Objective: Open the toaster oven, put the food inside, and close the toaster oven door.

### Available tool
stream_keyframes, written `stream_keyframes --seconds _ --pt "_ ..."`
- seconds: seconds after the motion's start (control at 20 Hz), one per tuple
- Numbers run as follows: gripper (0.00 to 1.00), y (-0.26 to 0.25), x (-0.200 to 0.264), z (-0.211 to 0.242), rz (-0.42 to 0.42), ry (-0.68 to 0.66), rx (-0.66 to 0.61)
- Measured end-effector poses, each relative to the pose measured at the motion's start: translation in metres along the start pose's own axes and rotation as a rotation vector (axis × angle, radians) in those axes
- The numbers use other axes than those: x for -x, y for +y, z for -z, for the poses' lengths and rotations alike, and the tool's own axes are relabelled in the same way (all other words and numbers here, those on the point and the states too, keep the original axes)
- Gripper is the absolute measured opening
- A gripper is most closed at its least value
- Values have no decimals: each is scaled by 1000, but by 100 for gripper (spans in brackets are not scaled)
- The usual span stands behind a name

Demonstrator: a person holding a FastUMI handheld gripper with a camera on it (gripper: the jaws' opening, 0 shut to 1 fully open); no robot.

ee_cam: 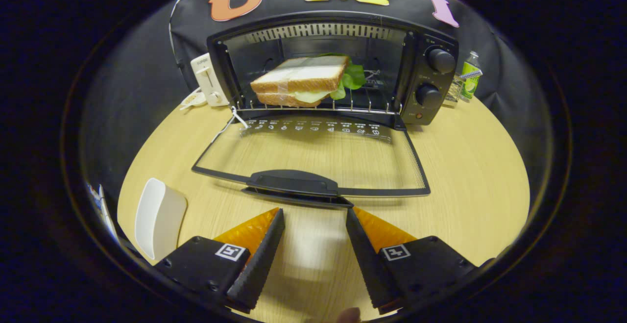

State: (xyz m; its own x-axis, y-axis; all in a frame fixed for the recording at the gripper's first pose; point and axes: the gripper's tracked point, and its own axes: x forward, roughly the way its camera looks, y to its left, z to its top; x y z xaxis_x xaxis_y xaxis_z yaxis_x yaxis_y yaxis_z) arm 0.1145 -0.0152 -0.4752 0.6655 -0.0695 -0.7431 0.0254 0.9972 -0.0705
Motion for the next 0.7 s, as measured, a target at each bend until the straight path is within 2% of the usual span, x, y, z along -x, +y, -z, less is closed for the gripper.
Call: stream_keyframes --seconds 0.1,0.35,0.7 --pt "88 -1 -2 -5 19 -14 21" --pt "89 2 17 -21 -4 -63 29" --pt "90 4 50 -82 -46 -185 -9"
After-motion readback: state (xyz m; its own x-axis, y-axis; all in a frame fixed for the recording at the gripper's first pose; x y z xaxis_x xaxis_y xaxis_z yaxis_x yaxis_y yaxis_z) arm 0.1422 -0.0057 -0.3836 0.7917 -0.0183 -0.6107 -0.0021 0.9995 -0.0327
